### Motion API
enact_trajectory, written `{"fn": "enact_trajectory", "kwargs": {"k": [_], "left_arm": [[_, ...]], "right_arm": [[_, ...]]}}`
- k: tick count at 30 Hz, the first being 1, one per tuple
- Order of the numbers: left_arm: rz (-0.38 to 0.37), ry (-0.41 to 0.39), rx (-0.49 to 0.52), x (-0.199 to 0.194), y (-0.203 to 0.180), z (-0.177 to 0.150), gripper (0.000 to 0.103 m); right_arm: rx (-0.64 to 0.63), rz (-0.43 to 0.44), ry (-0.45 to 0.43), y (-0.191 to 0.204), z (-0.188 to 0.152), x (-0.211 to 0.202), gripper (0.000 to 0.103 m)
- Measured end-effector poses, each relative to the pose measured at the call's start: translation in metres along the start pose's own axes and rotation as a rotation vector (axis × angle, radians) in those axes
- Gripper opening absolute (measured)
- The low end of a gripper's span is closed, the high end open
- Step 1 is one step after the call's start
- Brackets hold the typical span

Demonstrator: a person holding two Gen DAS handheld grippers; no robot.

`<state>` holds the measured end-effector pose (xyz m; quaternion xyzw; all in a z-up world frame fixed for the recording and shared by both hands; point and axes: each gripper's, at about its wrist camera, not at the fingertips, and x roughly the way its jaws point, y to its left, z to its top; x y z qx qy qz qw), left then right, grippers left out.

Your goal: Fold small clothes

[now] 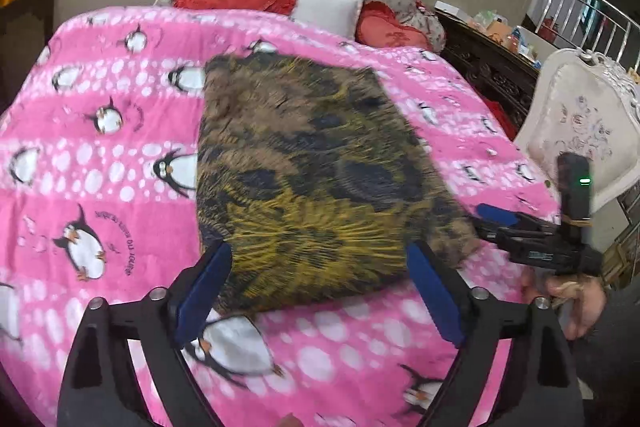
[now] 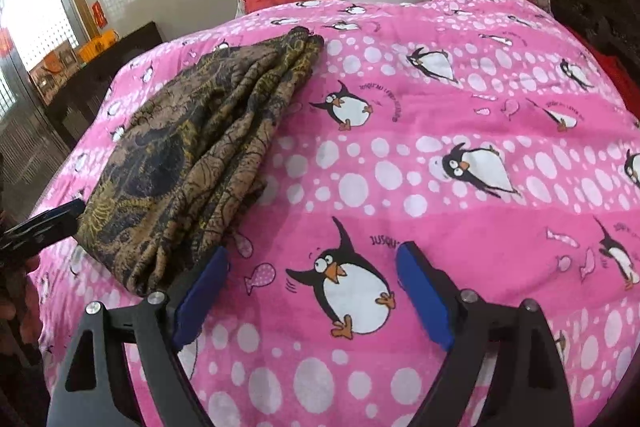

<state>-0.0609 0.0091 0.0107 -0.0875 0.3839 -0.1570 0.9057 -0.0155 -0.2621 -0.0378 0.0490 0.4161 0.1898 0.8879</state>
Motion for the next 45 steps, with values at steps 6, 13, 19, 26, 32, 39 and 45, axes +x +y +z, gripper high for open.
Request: {"fn": "enact_trajectory", "kwargs": {"k": [6,13,19,26,32,39,45], "left_arm": [[0.128,-0.228,0.151,-0.085,-0.042,0.009,0.087],[0.289,-0.289,0.168,-0.084,-0.049,0.013,0.087],[0.249,-0.050,0.043,-0.036,-0.034,0.010,0.087],[0.340,0.128,-0.040,-0.005,-0.032,-0.002,0.087],[0.363,0.140,-0.050,-0.004,-0.029,-0.001,0.087],[0.393,0.153,-0.062,-0.005,-0.021,-0.003,0.087],[0.404,0.155,-0.051,-0.008,-0.024,-0.006,0.087]], "right_arm": [[0.008,0.001,-0.004,0.000,0.000,-0.002,0.090],[-0.014,-0.110,-0.022,0.013,-0.011,-0.013,0.090],[0.001,-0.225,0.033,0.021,-0.020,-0.023,0.090],[0.068,-0.294,0.109,0.048,-0.024,-0.068,0.090],[0.052,-0.346,0.037,0.064,-0.020,-0.104,0.090],[0.115,-0.334,0.034,0.057,-0.015,-0.103,0.090],[0.085,-0.302,0.054,0.070,-0.023,-0.093,0.090]]}}
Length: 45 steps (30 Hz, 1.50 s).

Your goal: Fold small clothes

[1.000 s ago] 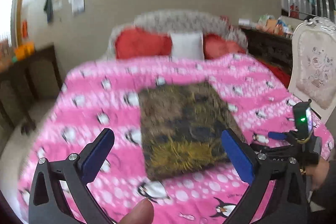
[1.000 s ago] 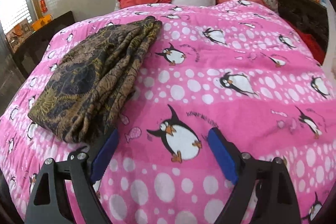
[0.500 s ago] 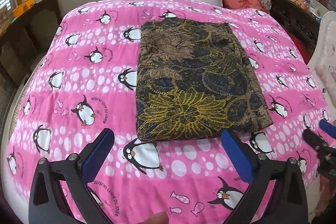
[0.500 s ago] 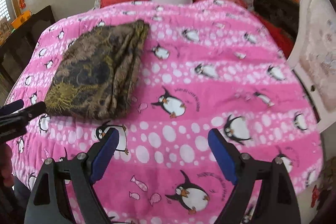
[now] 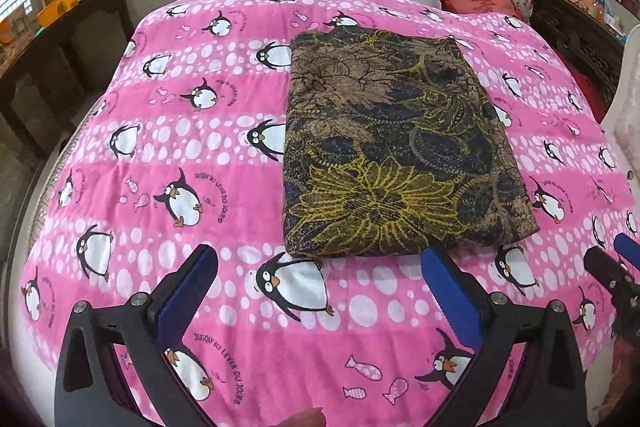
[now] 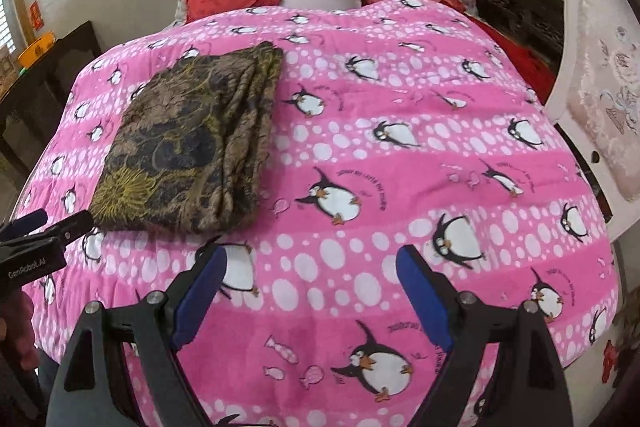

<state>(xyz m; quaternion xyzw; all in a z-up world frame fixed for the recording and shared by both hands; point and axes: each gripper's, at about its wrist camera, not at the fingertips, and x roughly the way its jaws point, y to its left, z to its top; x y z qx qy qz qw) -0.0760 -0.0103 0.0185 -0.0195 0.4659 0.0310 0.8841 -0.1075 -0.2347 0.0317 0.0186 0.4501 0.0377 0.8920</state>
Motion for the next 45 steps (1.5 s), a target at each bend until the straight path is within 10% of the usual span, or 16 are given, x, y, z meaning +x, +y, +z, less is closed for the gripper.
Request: {"fn": "enact_trajectory", "kwargs": {"k": [45], "left_arm": [[-0.045,-0.055,0.046,-0.057,-0.021,-0.044,0.087]], "right_arm": [[-0.048,0.048,-0.084,0.030,-0.027,-0.063,0.090]]}}
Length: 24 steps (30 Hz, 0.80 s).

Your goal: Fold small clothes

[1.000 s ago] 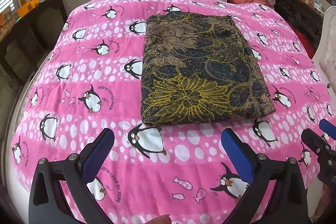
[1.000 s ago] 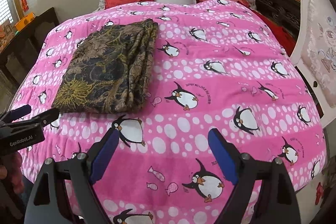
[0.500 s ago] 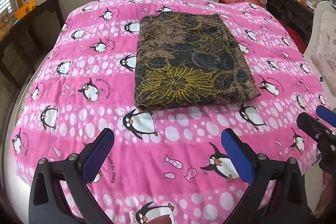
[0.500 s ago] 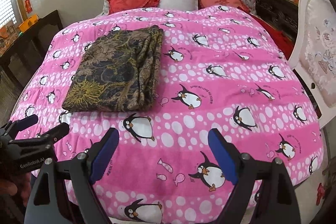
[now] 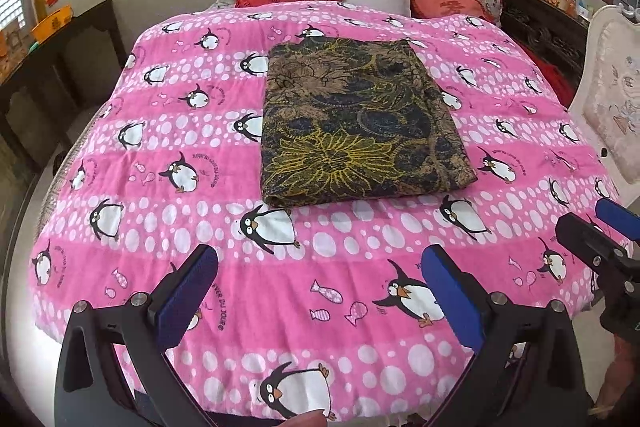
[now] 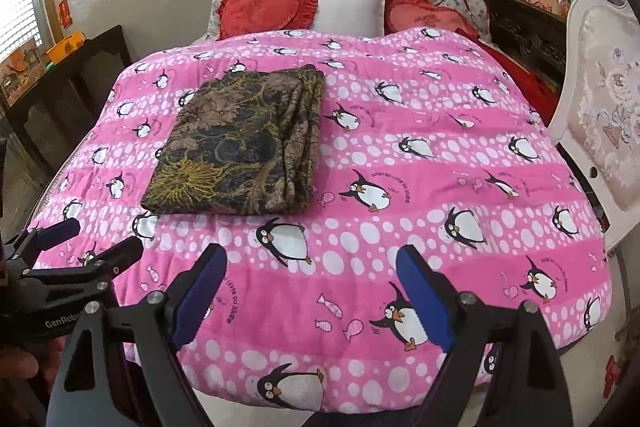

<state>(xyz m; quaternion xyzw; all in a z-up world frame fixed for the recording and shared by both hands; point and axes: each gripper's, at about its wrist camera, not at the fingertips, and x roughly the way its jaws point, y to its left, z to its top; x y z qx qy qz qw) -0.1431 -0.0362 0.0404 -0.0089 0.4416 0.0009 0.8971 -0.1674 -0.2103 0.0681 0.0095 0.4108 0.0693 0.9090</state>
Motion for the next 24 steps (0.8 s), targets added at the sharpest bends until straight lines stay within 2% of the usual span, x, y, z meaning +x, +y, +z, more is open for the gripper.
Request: {"fn": "enact_trajectory", "kwargs": {"k": [12,24], "left_arm": [[-0.004,0.039,-0.007,0.014,0.000,-0.002,0.087],[0.001,0.150,-0.020,0.071,0.004,0.001,0.087]], "right_arm": [[0.018,-0.006,-0.003,-0.004,-0.001,-0.001,0.090],[0.029,-0.016,0.095,-0.006,0.007,0.053,0.090]]}}
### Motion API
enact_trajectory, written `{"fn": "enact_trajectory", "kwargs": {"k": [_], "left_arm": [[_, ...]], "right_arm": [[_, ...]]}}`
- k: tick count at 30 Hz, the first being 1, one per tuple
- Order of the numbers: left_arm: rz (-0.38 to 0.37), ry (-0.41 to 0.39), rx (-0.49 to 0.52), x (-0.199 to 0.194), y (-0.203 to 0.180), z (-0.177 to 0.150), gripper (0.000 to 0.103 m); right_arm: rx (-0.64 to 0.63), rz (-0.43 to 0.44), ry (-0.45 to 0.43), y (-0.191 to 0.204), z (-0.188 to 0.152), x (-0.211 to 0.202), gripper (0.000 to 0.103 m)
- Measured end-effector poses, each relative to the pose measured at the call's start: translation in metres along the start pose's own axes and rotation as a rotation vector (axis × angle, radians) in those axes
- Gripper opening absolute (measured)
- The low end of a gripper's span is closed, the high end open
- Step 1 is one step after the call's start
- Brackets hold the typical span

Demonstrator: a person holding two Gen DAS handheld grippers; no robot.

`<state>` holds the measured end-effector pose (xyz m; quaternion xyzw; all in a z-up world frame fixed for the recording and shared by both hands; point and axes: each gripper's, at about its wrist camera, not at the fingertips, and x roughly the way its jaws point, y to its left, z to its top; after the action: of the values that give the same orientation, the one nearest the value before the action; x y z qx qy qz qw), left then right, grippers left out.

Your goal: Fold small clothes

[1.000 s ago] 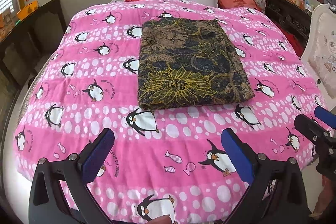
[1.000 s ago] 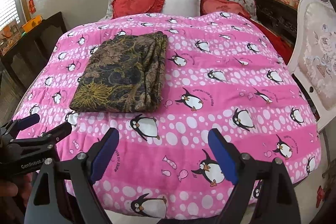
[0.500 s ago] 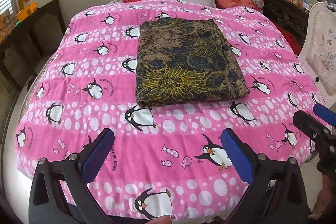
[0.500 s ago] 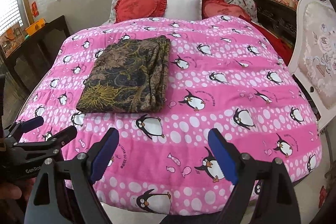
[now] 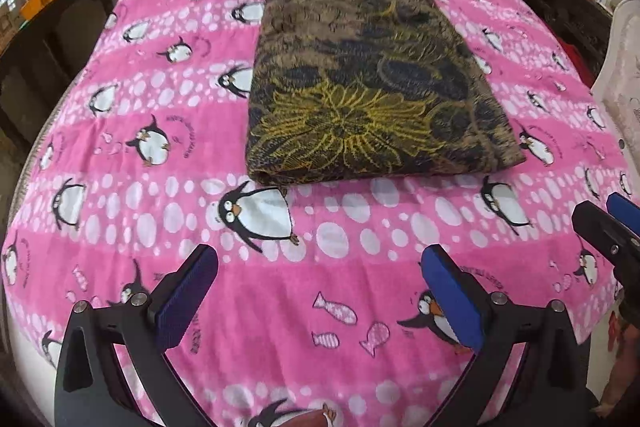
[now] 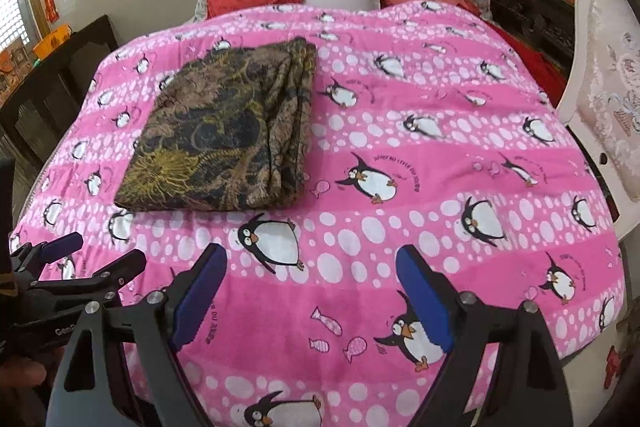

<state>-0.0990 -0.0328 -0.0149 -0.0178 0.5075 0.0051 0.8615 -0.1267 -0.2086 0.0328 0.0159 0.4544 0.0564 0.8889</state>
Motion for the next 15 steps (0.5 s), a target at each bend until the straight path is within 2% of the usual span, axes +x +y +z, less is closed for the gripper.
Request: {"fn": "enact_trajectory", "kwargs": {"k": [10,15], "left_arm": [[0.004,0.045,0.000,0.024,-0.002,0.002,0.087],[-0.028,0.025,0.004,0.025,-0.002,0.001,0.087]], "right_arm": [[-0.001,-0.007,0.043,-0.005,0.009,0.027,0.090],[-0.003,0.000,0.051,-0.003,0.009,0.033,0.090]]}}
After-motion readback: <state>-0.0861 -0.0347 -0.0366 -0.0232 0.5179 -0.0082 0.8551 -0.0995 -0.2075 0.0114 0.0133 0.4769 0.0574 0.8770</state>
